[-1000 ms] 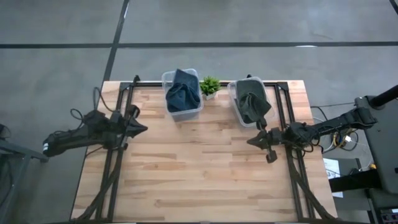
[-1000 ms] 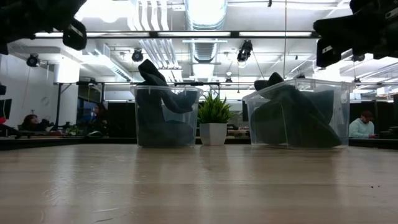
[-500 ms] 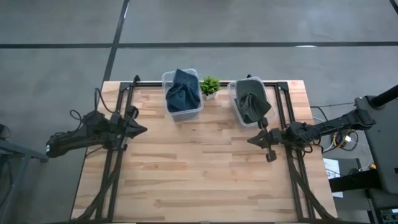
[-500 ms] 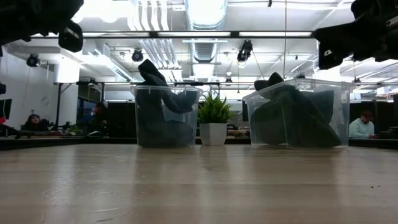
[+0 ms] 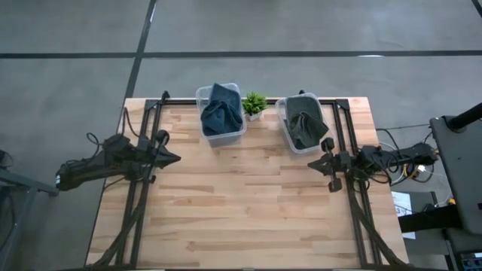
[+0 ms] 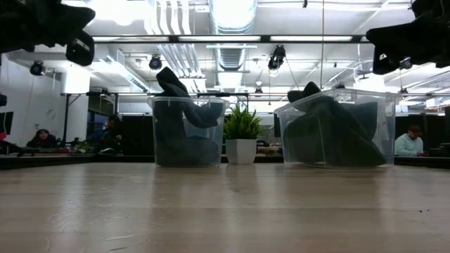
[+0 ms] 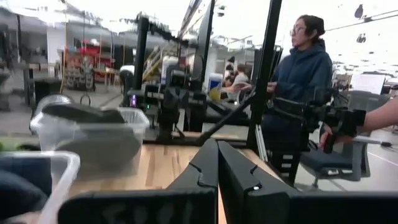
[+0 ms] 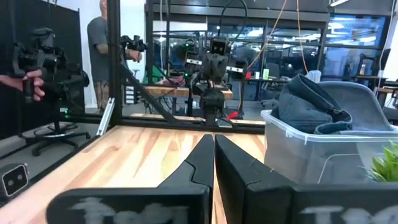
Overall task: Pick & Place hat
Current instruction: Return to Home Position
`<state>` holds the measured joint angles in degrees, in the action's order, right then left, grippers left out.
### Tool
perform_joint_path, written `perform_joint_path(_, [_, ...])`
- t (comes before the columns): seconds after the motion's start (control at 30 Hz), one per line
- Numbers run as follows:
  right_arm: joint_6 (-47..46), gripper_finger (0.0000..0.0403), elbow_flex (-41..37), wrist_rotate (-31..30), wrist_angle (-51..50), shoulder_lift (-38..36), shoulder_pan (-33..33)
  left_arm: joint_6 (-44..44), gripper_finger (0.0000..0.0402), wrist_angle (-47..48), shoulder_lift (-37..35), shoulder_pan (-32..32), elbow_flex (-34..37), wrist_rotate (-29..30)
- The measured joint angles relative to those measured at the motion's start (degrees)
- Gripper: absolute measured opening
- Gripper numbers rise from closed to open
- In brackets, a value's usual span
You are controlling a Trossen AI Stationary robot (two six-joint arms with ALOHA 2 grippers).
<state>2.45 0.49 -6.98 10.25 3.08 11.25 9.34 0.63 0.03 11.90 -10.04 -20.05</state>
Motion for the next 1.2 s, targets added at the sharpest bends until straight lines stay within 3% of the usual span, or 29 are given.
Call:
perform_joint_path(0.07, [-0.51,0.0009,0.04,-0.02,-4.90,-3.11,-0.02,0.47,0.0002,0.44,-0.02,0.00,0.08,0.00])
perform_joint_path(0.27, [-1.64,0.0009,0.04,0.98,-7.55,-3.05,0.15,0.48,0.0002,-2.51,-0.01,0.04,1.71,0.05])
perform_joint_path(0.5, [-1.57,0.0009,0.03,1.91,-8.73,-2.46,0.14,-0.50,0.0002,-17.73,0.00,0.04,9.48,-0.42])
perform_joint_path(1.2, [-11.64,0.0009,0.02,2.51,-8.93,4.27,0.11,2.63,0.0002,-4.08,0.63,0.04,9.57,-0.57])
